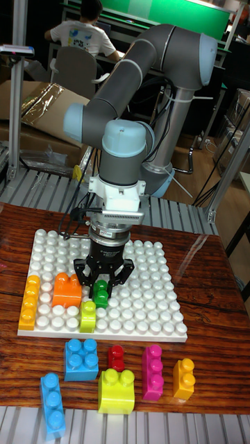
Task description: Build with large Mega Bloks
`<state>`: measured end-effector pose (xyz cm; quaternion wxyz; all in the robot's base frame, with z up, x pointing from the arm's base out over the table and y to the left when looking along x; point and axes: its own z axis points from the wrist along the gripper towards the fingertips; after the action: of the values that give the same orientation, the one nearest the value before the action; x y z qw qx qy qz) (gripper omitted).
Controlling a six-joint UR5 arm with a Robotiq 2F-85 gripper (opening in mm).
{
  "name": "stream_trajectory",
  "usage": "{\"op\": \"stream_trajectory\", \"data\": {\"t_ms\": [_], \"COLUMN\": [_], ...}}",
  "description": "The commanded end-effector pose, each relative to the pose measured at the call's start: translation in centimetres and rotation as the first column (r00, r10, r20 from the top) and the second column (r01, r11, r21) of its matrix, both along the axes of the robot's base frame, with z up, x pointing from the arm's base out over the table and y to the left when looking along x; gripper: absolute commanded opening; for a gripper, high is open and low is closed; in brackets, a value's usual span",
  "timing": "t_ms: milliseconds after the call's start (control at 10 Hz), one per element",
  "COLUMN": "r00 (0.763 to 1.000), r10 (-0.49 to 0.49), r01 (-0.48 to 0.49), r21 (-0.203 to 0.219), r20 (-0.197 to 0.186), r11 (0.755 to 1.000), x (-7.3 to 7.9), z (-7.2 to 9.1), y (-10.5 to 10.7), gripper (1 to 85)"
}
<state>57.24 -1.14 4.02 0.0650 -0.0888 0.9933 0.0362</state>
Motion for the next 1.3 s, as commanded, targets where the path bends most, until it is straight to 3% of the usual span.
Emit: {"op": "stream_trajectory", "data": {"t_ms": [0,700,900,1200], "r00": [1.0,0.998,0.995,0.994], "r10": [-0.011,-0.054,-0.087,-0.101], "r01": [0.011,0.054,0.086,0.099], "r21": [0.013,-0.003,-0.03,-0.04], "r20": [-0.002,-0.029,-0.044,-0.05], "r11": [1.0,0.999,0.996,0.994], "x": [0.2,-0.5,-0.8,-0.8], "z": [0.6,2.3,2.7,3.3], "y": [0.4,0.2,-0.1,-0.2], "gripper": [43.7,41.0,31.3,28.3]}}
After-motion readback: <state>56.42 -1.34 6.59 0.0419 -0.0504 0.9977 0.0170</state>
